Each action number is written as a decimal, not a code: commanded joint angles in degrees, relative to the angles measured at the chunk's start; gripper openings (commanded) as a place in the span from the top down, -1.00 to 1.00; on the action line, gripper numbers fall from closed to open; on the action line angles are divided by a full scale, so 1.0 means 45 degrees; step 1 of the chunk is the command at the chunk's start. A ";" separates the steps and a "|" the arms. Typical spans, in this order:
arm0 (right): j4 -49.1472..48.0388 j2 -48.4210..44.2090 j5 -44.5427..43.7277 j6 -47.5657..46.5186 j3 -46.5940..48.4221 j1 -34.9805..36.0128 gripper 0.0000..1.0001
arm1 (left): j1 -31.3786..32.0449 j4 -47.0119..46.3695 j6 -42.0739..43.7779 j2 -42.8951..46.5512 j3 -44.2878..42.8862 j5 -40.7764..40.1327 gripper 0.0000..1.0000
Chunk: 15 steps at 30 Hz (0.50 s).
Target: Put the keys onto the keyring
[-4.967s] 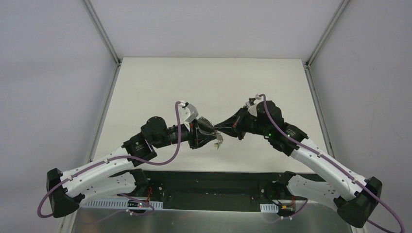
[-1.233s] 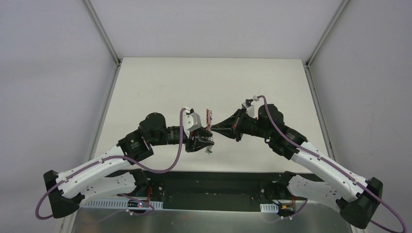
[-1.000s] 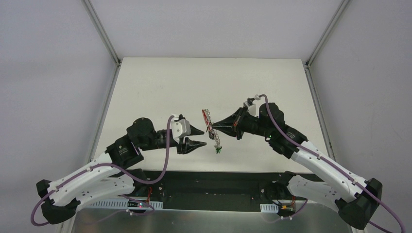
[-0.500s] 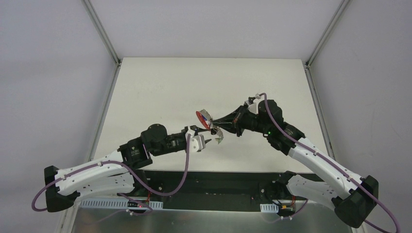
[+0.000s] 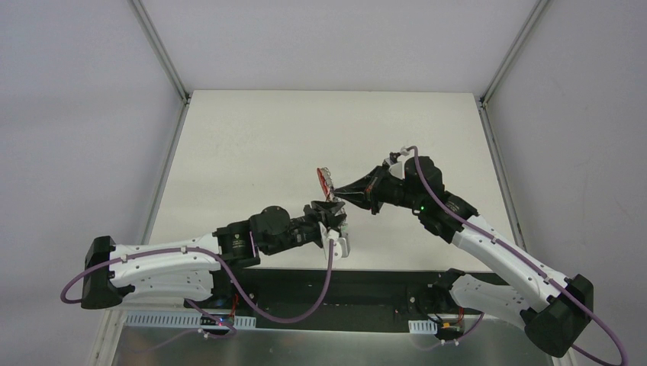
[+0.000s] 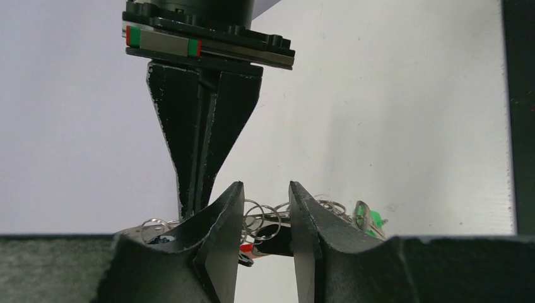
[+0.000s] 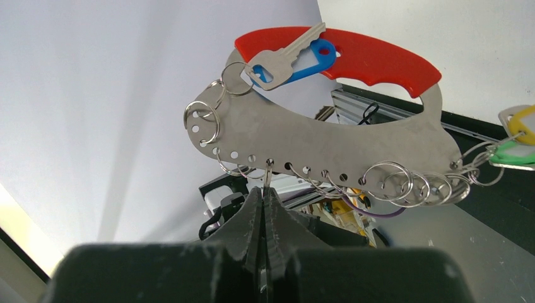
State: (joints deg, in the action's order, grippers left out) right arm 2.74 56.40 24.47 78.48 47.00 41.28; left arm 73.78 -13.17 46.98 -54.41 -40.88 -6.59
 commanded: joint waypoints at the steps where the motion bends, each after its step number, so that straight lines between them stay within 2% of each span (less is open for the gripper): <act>1: -0.0550 -0.0328 0.0148 0.1006 0.0400 -0.0176 1.00 | 0.0506 -0.0902 0.1293 0.0438 -0.0308 -0.1557 0.40; 8: -0.0878 -0.0397 0.0207 0.0996 0.0381 -0.0254 1.00 | 0.0736 -0.0913 0.1507 0.1432 0.0007 -0.2152 0.42; 15: -0.1002 -0.0517 0.0213 0.1066 0.0371 -0.0267 1.00 | 0.0739 -0.1127 0.2063 0.1012 -0.0046 -0.2491 0.40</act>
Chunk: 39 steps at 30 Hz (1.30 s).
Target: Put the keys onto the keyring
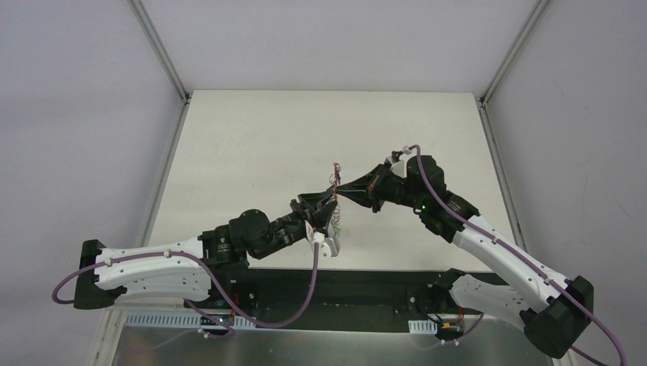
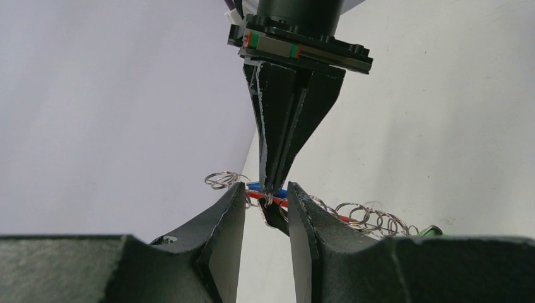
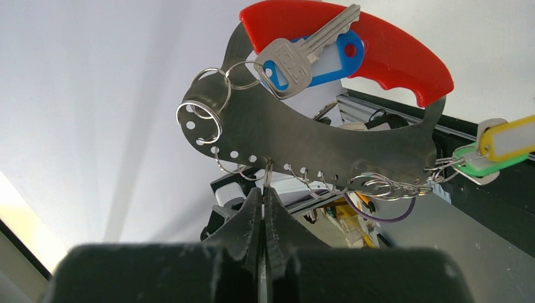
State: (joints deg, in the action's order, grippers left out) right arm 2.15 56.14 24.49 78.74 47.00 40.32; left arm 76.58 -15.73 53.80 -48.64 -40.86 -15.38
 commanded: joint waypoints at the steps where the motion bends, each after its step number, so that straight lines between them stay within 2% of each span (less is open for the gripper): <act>1: -0.0938 -0.0475 0.0249 0.1026 0.0368 -0.0053 1.00 | 0.0103 -0.0567 0.0594 -0.0326 -0.0044 -0.0588 0.40; 16: -0.0916 -0.0757 0.0411 0.1014 0.0436 -0.0050 1.00 | 0.0093 -0.0746 0.0740 -0.0010 0.0294 -0.0842 0.41; 39: -0.0986 -0.0927 0.0801 0.0990 0.0477 -0.0043 1.00 | 0.0073 -0.1587 0.1086 -0.0593 0.0194 -0.0811 0.48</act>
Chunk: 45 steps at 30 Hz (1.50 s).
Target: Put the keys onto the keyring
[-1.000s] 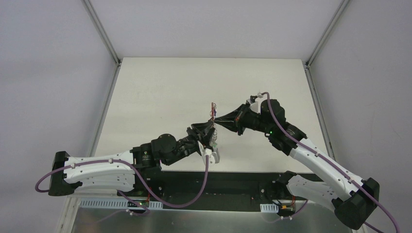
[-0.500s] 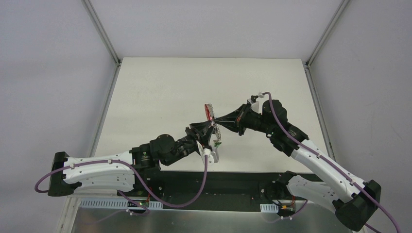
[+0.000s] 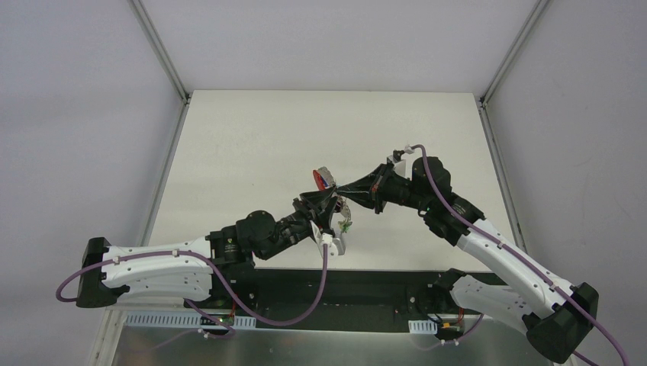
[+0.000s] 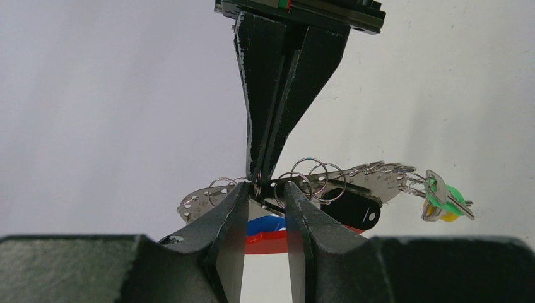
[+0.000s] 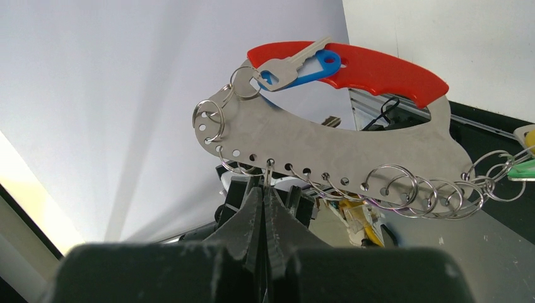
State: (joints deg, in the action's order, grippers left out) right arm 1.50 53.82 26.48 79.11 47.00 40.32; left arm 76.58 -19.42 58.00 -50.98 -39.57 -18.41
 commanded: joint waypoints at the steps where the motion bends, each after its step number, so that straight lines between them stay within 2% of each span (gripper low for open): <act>1: -0.0841 -0.0410 0.0360 0.0915 0.0464 -0.0042 1.00 | 0.0073 -0.0780 0.0141 -0.0077 -0.0093 -0.0145 0.49; 10: -0.0899 -0.0514 0.0369 0.0922 0.0415 -0.0053 1.00 | 0.0054 -0.0724 0.0156 -0.0241 -0.0254 -0.0198 0.66; 19: -0.1097 -0.0611 0.0671 0.1090 0.0229 -0.0052 1.00 | -0.0134 -0.1755 0.0502 -0.0681 -0.0116 -0.0322 0.69; 22: -0.1208 -0.0664 0.0788 0.1185 0.0141 -0.0032 1.00 | -0.0190 -0.2028 0.0597 -0.0904 -0.0145 -0.0370 0.76; 27: -0.1205 -0.0729 0.0990 0.1117 0.0201 -0.0021 1.00 | -0.0332 -0.2384 0.0728 -0.1270 -0.0296 -0.0644 1.00; 34: -0.1135 -0.0891 0.1238 0.0963 0.0199 -0.0048 1.00 | -0.0393 -0.2442 0.0533 -0.1239 -0.0297 -0.0932 1.00; 42: -0.0508 -0.0974 0.2449 0.0070 0.0422 -0.0067 1.00 | -0.0383 -0.1570 -0.0353 0.0061 -0.0360 -0.0602 1.00; 43: -0.0460 -0.0966 0.2599 -0.0027 0.0447 -0.0086 0.90 | -0.0384 -0.1479 -0.0438 0.0194 -0.0375 -0.0530 1.00; 45: -0.0450 -0.0997 0.2846 -0.0133 0.0478 -0.0097 0.86 | -0.0389 -0.1371 -0.0499 0.0382 -0.0384 -0.0464 1.00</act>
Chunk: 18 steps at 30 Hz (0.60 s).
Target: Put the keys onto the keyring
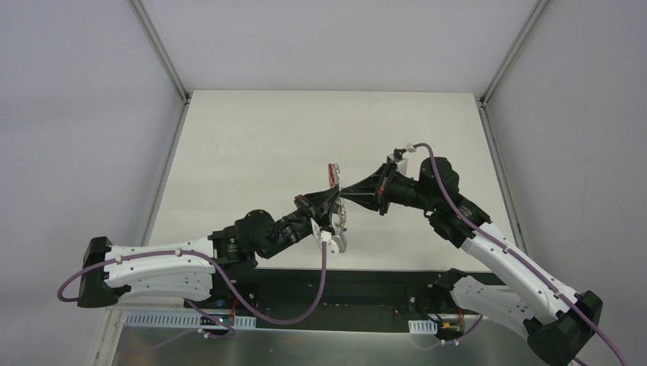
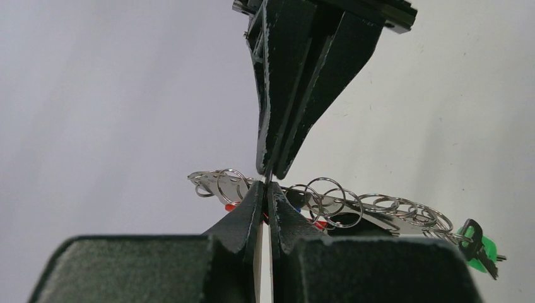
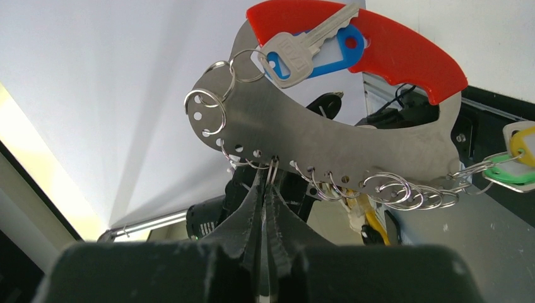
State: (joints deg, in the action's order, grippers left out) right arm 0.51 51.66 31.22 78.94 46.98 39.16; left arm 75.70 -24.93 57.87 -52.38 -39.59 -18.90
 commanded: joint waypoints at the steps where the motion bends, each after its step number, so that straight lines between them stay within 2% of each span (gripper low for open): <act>1: -0.0231 -0.0529 0.1868 -0.0131 0.0495 0.0153 0.82 | -0.0201 -0.0127 -0.0475 0.0745 -0.0376 -0.0370 1.00; 5: -0.0182 -0.0488 0.2281 -0.0377 0.0701 0.0162 0.71 | -0.0196 -0.0075 -0.0496 0.0868 -0.0320 -0.0389 1.00; 9: 0.0940 -0.0371 0.2610 -0.1274 0.1227 0.0123 0.56 | -0.0201 -0.0088 -0.0583 0.0929 -0.0303 -0.0370 1.00; 11: 0.2214 -0.0312 0.2441 -0.2614 0.1877 0.0094 0.54 | -0.0184 0.0113 -0.0810 0.1051 -0.0358 -0.0202 1.00; 13: 0.3969 -0.0235 0.1786 -0.4838 0.2858 0.0071 0.49 | -0.0182 0.0518 -0.1198 0.1295 -0.0507 -0.0097 1.00; 18: 0.6467 -0.0285 -0.0195 -0.9133 0.5021 0.0058 0.48 | -0.0182 0.3101 -0.3568 0.2004 -0.1675 0.0596 1.00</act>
State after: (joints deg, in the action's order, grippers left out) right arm 19.99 51.55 36.82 56.64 62.22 39.62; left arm 75.26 -16.38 50.96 -46.98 -40.84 -19.33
